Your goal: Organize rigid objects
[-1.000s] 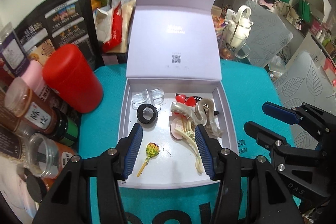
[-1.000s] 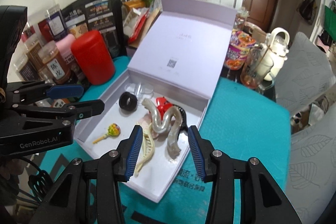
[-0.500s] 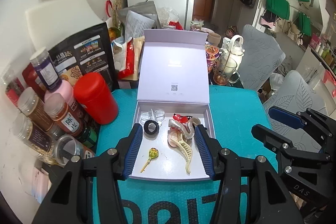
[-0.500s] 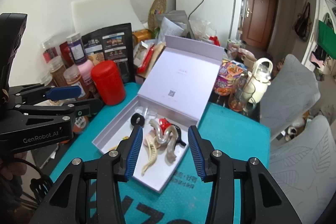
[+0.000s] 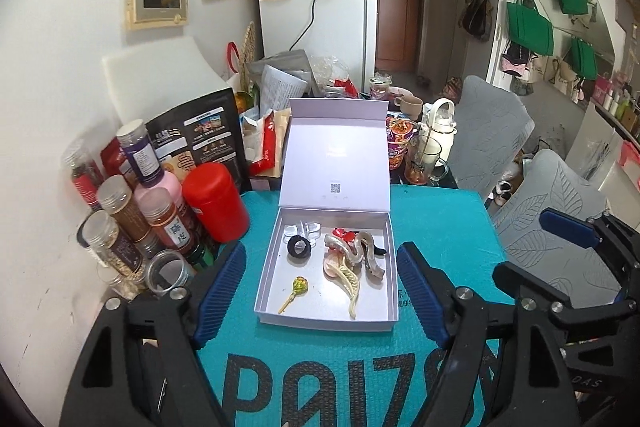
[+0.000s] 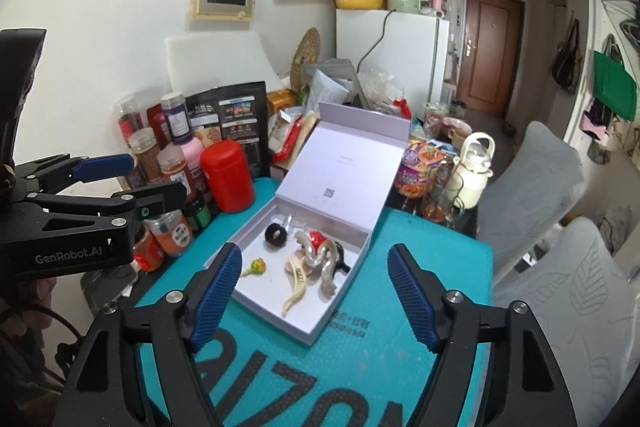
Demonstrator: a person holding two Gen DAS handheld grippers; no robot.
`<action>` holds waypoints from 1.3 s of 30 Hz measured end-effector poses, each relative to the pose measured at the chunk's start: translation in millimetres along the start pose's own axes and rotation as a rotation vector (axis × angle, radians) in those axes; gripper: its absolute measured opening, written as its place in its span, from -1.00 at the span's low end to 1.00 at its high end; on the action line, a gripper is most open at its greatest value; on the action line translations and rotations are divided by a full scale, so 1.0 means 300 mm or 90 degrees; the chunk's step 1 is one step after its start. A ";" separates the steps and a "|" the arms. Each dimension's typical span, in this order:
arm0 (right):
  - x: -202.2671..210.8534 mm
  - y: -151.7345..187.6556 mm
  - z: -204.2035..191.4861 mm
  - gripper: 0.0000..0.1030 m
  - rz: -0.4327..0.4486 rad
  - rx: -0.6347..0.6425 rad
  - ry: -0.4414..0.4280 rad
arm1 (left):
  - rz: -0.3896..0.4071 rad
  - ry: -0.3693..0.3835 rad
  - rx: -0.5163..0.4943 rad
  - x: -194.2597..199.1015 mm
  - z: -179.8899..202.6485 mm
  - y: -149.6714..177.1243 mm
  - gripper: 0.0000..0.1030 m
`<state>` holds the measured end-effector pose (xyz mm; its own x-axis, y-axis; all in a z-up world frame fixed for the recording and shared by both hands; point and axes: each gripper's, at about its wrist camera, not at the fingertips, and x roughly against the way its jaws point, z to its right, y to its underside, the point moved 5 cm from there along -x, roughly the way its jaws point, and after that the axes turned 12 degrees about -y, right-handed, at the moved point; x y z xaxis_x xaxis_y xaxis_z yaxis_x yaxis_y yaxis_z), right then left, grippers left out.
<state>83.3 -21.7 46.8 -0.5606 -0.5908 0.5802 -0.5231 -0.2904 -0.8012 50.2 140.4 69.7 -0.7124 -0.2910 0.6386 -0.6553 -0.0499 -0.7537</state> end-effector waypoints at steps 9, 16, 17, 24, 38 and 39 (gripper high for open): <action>0.138 0.073 -0.029 0.59 -0.001 0.002 0.003 | -0.004 -0.016 0.015 0.138 0.017 0.085 0.51; 0.198 0.149 -0.052 0.60 -0.005 0.002 0.002 | 0.002 -0.049 0.012 0.204 0.039 0.166 0.52; 0.205 0.158 -0.055 0.60 -0.006 0.002 0.002 | 0.003 -0.049 0.014 0.211 0.040 0.177 0.52; 0.223 0.214 -0.073 0.60 -0.010 -0.002 -0.007 | -0.002 -0.056 0.021 0.234 0.032 0.229 0.52; 0.237 0.239 -0.105 0.60 -0.006 -0.006 -0.015 | -0.014 -0.053 0.034 0.249 0.017 0.276 0.52; 0.235 0.239 -0.106 0.60 -0.006 -0.006 -0.015 | -0.016 -0.051 0.035 0.249 0.017 0.278 0.52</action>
<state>-14.2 -60.2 35.1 -0.5407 -0.6054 0.5841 -0.5347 -0.2887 -0.7942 -56.5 109.6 53.9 -0.6719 -0.3646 0.6447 -0.6565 -0.1096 -0.7463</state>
